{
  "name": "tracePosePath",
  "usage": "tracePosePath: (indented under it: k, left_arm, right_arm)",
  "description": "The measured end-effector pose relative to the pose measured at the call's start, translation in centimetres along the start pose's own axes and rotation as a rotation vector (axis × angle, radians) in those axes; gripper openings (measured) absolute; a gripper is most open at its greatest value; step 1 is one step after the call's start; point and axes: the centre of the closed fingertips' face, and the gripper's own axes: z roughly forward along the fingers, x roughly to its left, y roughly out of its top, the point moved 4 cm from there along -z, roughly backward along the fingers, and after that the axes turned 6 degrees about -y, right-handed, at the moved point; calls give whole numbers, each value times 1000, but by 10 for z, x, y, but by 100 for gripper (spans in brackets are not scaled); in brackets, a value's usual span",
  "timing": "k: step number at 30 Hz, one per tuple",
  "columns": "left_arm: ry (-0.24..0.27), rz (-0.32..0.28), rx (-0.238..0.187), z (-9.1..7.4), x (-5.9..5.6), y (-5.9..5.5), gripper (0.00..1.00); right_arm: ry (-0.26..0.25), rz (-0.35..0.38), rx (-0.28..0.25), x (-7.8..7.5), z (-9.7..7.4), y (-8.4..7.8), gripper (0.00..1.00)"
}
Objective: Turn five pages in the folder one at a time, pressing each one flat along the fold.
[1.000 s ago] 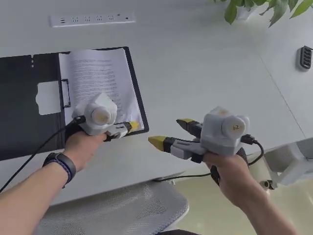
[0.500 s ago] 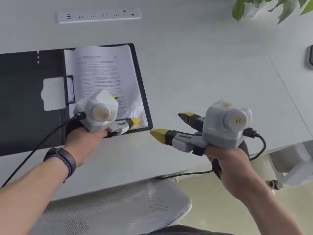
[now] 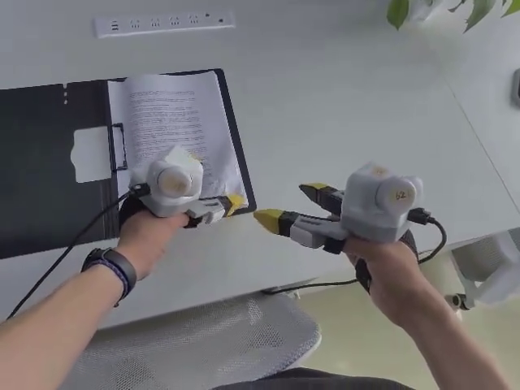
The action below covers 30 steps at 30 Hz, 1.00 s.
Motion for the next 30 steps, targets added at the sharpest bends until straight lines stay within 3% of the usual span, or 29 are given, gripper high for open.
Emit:
tracePosePath:
  k: [5,6,9,14,24,30]
  left_arm:
    - [3,-7,-9,2,-1,0,63]
    - [15,24,6,2,0,-2,62]
    - [7,-4,-8,0,2,-1,60]
    - [13,4,5,-1,3,-2,56]
    - [58,39,24,-4,-3,-7,38]
    - [45,30,12,-7,-9,-5,28]
  right_arm:
    - [-4,5,-2,-3,-2,-1,63]
    - [-6,6,-3,-3,-2,-1,63]
    - [-7,11,-3,-4,-3,-2,63]
    - [-8,19,-7,-5,-3,-2,62]
    - [-5,18,-9,-4,-1,-1,62]
    - [-5,18,-12,-5,0,1,61]
